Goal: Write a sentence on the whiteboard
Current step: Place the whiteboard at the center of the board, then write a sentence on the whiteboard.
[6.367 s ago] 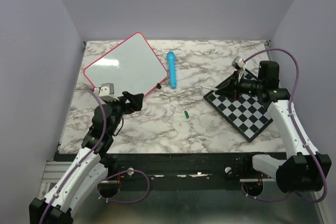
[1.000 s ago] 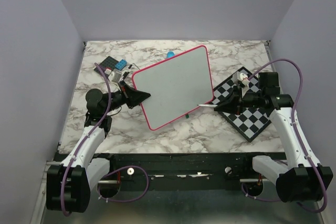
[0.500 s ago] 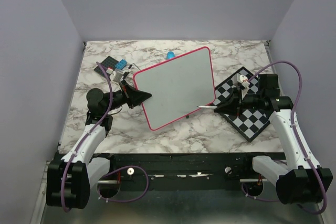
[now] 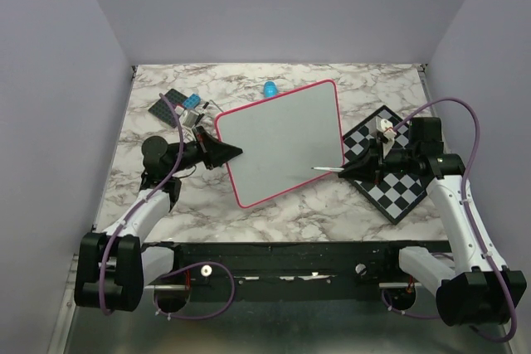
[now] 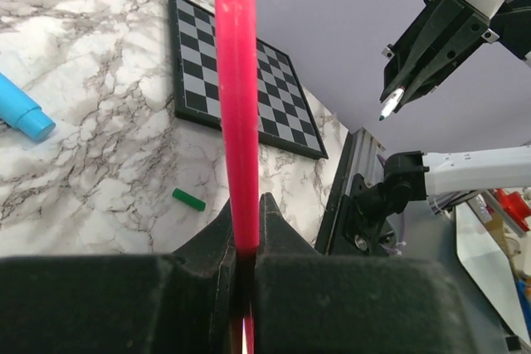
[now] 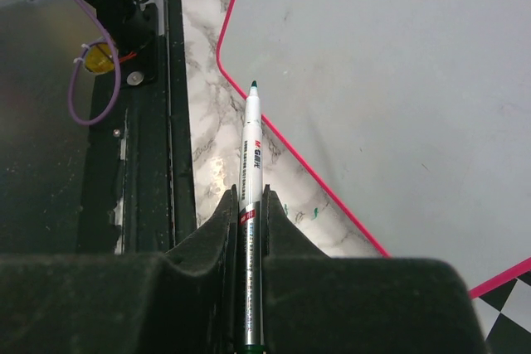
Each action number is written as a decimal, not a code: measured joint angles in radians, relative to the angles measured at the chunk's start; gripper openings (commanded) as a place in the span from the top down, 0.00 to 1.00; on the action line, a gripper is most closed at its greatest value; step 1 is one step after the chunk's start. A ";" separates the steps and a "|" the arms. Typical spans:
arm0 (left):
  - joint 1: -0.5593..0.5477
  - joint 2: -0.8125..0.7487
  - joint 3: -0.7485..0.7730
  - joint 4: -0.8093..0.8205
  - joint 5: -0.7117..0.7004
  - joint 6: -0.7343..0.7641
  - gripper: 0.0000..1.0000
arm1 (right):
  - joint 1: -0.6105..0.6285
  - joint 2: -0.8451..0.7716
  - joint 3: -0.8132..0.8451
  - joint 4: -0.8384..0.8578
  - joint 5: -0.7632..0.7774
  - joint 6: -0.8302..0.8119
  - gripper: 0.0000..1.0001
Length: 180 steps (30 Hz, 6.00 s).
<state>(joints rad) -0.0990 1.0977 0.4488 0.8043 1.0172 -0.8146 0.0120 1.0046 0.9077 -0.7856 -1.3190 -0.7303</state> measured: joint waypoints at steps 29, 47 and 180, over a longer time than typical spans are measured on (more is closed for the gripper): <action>-0.165 0.261 0.223 -0.194 -0.087 0.247 1.00 | 0.003 0.013 0.000 0.010 -0.008 0.033 0.99; -0.185 0.260 0.211 -0.163 -0.119 0.285 1.00 | 0.245 0.366 0.337 0.233 0.144 0.271 0.99; -0.217 0.245 0.217 -0.224 -0.151 0.370 1.00 | 0.307 0.506 0.433 0.424 0.333 0.481 0.99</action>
<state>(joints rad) -0.3164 1.3426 0.6659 0.5800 0.8661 -0.4446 0.3191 1.5105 1.3407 -0.3618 -0.9863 -0.2497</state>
